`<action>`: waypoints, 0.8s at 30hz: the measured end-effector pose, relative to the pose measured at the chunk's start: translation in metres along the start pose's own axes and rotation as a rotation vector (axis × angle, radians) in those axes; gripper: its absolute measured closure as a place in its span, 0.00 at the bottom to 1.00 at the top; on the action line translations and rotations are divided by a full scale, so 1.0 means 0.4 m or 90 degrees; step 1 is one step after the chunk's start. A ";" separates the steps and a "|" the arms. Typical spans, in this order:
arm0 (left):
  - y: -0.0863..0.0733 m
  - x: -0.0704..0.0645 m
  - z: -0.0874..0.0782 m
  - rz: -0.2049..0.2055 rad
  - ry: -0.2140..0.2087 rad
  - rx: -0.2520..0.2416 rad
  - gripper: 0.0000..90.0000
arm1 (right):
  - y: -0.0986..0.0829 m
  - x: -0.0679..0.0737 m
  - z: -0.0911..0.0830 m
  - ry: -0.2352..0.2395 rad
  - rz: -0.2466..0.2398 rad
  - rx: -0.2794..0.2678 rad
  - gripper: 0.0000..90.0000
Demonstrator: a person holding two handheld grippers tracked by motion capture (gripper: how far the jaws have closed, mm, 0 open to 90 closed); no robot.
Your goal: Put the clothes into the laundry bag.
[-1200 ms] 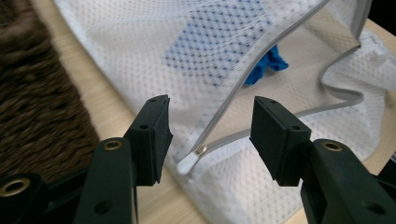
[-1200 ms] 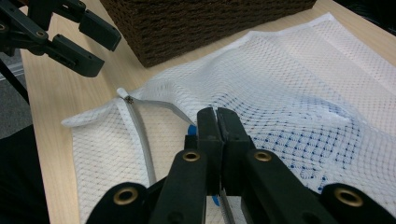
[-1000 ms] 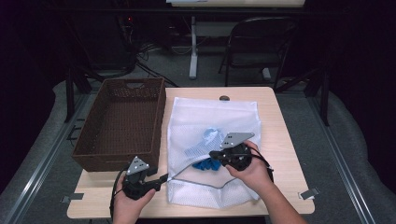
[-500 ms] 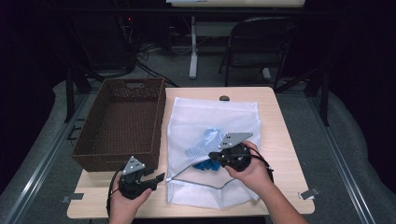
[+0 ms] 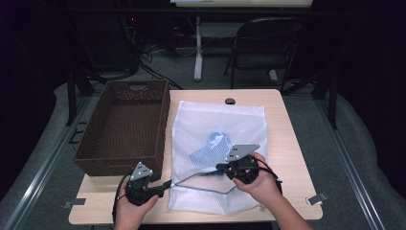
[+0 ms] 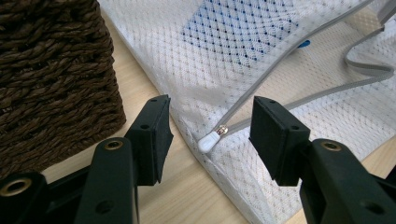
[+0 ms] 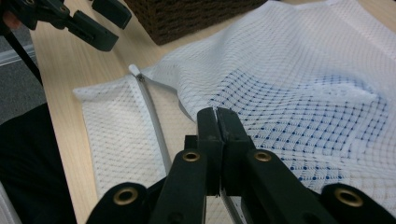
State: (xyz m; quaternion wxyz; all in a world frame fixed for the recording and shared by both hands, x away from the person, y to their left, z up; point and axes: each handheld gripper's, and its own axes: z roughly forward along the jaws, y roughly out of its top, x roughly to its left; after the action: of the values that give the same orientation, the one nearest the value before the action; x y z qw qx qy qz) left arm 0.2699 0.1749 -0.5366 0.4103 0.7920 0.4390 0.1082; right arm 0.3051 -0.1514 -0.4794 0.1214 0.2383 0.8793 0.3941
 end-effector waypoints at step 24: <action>-0.007 0.003 0.017 -0.003 0.002 0.017 0.53 | -0.098 -0.005 0.073 0.015 0.034 0.056 0.99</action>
State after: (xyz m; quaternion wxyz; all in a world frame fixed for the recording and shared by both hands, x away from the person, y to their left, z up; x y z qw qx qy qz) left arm 0.2725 0.1727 -0.5434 0.3993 0.7964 0.4426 0.1023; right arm 0.3058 -0.1564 -0.5278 0.0897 0.2620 0.8904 0.3613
